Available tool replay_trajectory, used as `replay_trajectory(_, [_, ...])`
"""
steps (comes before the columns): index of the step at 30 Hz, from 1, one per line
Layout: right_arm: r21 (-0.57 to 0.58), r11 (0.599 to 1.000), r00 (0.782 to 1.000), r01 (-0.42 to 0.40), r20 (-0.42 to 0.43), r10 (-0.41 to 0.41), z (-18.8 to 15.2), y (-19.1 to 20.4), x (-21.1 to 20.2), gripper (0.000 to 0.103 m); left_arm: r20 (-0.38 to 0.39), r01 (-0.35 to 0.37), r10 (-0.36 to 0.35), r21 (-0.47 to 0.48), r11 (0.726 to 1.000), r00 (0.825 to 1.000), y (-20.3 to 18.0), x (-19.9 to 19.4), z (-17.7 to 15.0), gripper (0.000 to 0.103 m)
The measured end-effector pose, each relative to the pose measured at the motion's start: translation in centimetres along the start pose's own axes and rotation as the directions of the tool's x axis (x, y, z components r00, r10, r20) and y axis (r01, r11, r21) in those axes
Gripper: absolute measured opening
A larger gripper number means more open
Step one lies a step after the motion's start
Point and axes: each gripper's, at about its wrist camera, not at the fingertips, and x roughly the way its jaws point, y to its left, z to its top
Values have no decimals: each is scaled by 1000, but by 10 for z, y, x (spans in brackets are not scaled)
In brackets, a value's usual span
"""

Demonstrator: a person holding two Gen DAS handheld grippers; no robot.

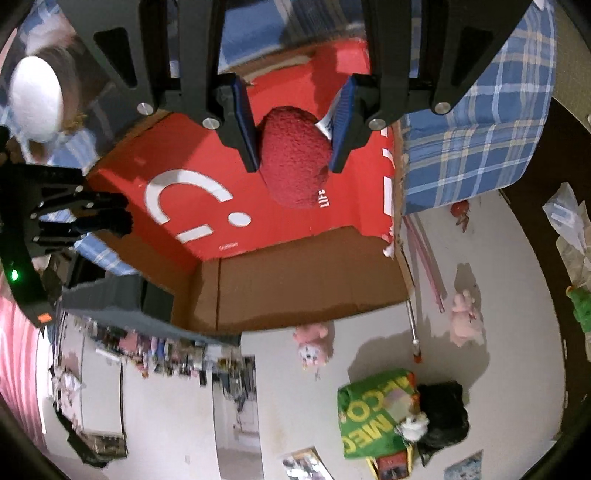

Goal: Organize soft objects
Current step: 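Carry the black pouf with the right tool while the left tool carries the red ball into the box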

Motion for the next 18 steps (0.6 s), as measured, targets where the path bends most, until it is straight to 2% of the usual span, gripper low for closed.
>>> replay_trajectory(6, [-17,1000,993,7,-118,-9,9,-7,29,30,-133,16,-12,26,1000,991,2,43,0,40])
replay_trajectory(9, [-48,999,986,19,-162,-26,11,-5,39,30,-179,-4,13,49,999,984,1,58,-3,40])
replay_trajectory(13, [-78,996,978,31,-202,-47,12,-4,49,30,-238,-20,37,75,997,971,3,73,0,41])
replay_trajectory(18, [-98,995,973,36,-224,-57,14,-4,54,30,-310,-3,35,101,995,950,3,88,2,41])
